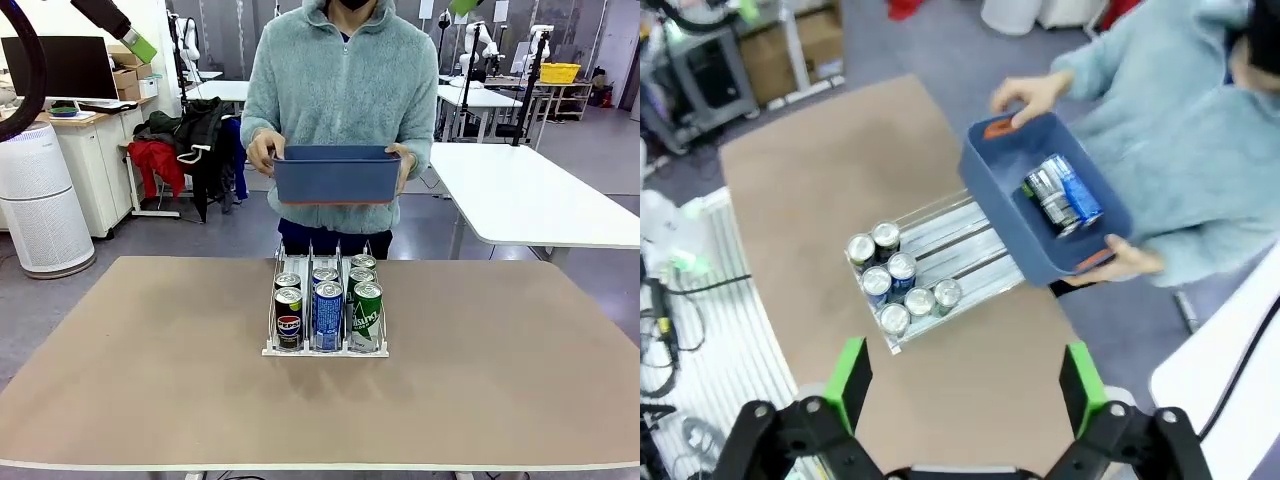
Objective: Fill the beverage cans into the dispenser.
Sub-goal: Pick up the Ionic drink handed by the human.
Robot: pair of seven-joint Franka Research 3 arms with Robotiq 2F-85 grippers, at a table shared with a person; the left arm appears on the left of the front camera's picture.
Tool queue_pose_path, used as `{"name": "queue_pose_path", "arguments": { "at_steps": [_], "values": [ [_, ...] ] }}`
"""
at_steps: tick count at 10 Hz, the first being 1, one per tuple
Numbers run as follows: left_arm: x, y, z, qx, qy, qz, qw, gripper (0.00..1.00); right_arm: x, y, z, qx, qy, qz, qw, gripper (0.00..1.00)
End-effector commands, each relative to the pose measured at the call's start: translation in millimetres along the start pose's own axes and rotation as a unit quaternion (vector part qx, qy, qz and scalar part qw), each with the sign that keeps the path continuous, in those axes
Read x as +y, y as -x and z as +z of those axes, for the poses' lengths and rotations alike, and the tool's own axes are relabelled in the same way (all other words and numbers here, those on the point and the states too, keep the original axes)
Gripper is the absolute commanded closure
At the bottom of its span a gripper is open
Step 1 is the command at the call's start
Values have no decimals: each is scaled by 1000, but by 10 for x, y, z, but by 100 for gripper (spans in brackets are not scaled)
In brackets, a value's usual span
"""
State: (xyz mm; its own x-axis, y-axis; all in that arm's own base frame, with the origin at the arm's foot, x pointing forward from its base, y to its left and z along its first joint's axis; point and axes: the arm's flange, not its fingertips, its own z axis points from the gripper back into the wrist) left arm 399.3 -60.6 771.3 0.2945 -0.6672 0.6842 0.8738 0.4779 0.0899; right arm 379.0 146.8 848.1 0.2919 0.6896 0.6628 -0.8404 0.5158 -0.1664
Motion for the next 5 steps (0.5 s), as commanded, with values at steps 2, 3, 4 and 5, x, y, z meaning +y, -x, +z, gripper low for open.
{"name": "queue_pose_path", "arguments": {
  "at_steps": [2, 3, 4, 5],
  "values": [
    [-6, 9, 7, 0, 0, 1, 1000, 0, -324, 173, 256, -10, 3, -68, 998, 0],
    [-6, 9, 7, 0, 0, 1, 1000, 0, -429, 220, 328, -15, 9, -71, 997, 0],
    [-6, 9, 7, 0, 0, 1, 1000, 0, -479, 299, 376, -22, 27, -62, 997, 0],
    [-6, 9, 7, 0, 0, 1, 1000, 0, -479, 392, 401, -27, 27, -54, 998, 0]
  ]
}}
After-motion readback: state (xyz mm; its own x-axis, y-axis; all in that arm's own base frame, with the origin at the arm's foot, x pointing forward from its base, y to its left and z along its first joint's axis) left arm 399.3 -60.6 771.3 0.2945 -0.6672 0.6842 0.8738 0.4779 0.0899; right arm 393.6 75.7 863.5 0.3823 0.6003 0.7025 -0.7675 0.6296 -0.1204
